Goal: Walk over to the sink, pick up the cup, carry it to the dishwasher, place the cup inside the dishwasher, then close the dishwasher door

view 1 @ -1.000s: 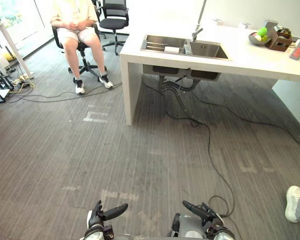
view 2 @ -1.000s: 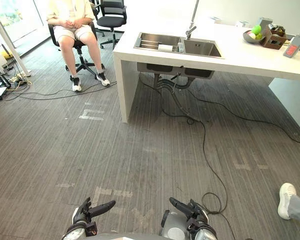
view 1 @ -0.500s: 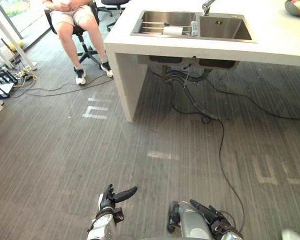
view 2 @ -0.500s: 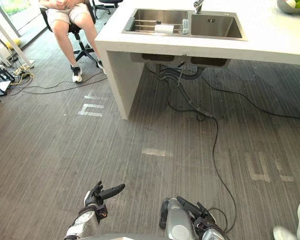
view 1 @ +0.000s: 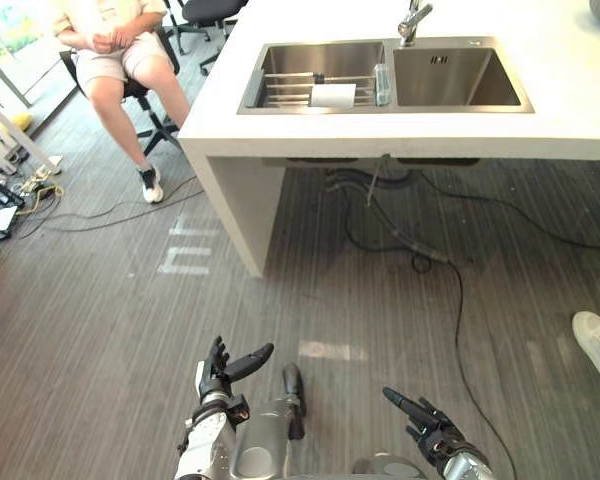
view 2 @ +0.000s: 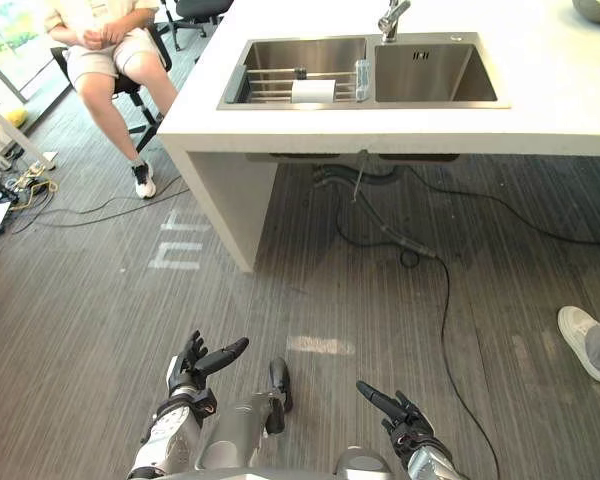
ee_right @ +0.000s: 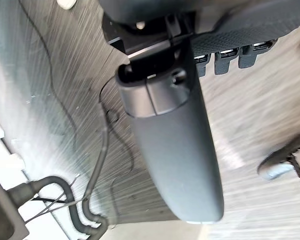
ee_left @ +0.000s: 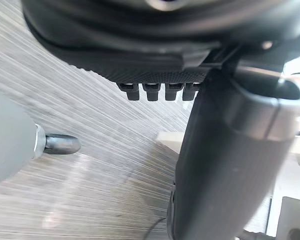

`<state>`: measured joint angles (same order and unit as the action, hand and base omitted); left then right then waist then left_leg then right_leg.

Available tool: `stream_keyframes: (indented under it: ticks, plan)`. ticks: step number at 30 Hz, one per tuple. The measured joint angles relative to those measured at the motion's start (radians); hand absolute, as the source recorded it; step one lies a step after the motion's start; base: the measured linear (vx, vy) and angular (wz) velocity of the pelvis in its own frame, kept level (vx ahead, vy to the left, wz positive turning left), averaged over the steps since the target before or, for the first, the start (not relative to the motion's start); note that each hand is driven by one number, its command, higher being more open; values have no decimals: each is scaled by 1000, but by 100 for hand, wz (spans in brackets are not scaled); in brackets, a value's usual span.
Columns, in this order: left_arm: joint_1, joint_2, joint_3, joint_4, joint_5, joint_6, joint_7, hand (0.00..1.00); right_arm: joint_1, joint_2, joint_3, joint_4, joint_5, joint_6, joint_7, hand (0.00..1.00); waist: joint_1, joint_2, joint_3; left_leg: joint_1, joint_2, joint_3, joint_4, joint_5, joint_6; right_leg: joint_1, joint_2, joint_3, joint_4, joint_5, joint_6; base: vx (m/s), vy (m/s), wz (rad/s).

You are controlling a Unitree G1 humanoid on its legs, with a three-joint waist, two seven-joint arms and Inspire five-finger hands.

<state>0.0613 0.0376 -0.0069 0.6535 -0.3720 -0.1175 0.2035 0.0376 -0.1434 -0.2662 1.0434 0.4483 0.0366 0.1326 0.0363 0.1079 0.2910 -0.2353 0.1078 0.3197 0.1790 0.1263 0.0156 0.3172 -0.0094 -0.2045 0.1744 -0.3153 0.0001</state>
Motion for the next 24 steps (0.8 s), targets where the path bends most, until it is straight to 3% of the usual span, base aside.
stream_keyframes:
  ticks: [1,6,8,9,10,11,13,14,15,16,18,19,21,22,23,24]
  plan:
    - [-6,1,1,3,0,-1,-3,100,12,3,11,-3,0,1,-1,100,6,-24,-9,-6,-28,2,34,6,14,11,-26,6,5,-20,-8,416,231,7]
    - [-11,-15,26,-18,-1,-19,31,100,-13,-5,37,10,-5,37,-1,100,31,-45,-12,-29,-100,15,116,-101,84,-70,-116,100,185,-22,1,374,237,-3]
    - [6,-19,36,-42,0,-28,42,100,-12,-4,36,26,2,63,-2,100,40,-67,-24,12,-147,33,55,-106,90,-162,-168,130,376,5,153,313,154,-2]
    - [11,-16,48,-60,4,-40,53,100,-16,-1,28,28,25,61,-12,100,33,-86,-36,51,-182,35,16,-118,107,-263,-203,168,590,90,278,301,129,7]
    - [12,-15,49,-63,5,-44,56,100,-17,-1,28,28,30,62,-14,100,32,-89,-38,58,-186,36,10,-120,110,-278,-206,171,622,112,278,399,137,9]
    - [14,-5,50,-92,10,-63,69,100,-18,6,24,28,34,59,-24,100,32,-102,-43,98,-200,29,-10,-135,116,-362,-227,170,798,164,275,265,64,3]
    - [24,-6,50,-150,9,-81,86,100,-20,8,-12,16,43,41,-32,100,27,-103,-42,147,-202,19,-22,-150,105,-436,-263,107,931,154,259,247,34,8]
    - [37,-6,49,-229,9,-116,108,100,-19,7,-42,6,73,36,-42,100,18,-101,-42,200,-201,-6,-39,-162,94,-484,-319,7,959,107,171,241,3,21]
    - [39,-6,48,-263,9,-137,117,100,-17,3,-48,3,83,36,-44,100,15,-101,-42,216,-198,-17,-43,-168,89,-502,-339,-28,936,88,138,295,-31,33]
    - [37,-6,49,-334,10,-180,131,100,-16,-4,-63,-2,88,35,-50,100,11,-91,-37,242,-183,-35,-45,-180,74,-530,-354,-77,814,69,110,244,-90,36]
    - [27,3,49,-426,28,-234,164,100,-13,-5,-88,-1,111,36,-63,100,7,-84,-39,250,-151,-68,-22,-202,52,-540,-336,-99,543,72,103,221,-126,47]
    - [11,26,53,-489,66,-280,199,100,-11,12,-119,-2,120,35,-65,100,7,-81,-39,248,-119,-93,17,-224,39,-541,-317,-82,352,108,98,290,-254,61]
    - [-17,58,91,-568,110,-330,242,100,-11,20,-164,-1,120,37,-63,100,7,-76,-36,264,-71,-136,79,-264,10,-544,-307,-67,268,189,67,312,-301,55]
    - [-21,73,132,-637,124,-363,271,100,-5,23,-170,0,119,42,-61,100,9,-79,-38,286,-45,-156,102,-295,-23,-535,-302,-70,264,268,47,302,-365,48]
    - [-20,85,168,-716,139,-397,299,100,15,39,-176,0,118,42,-55,100,12,-98,-48,300,-42,-181,121,-328,-54,-521,-300,-68,269,438,25,308,-390,46]
    - [-21,89,185,-752,148,-419,312,100,27,46,-184,7,117,44,-51,100,16,-111,-57,304,-44,-193,130,-341,-68,-516,-303,-73,278,451,34,376,-503,33]
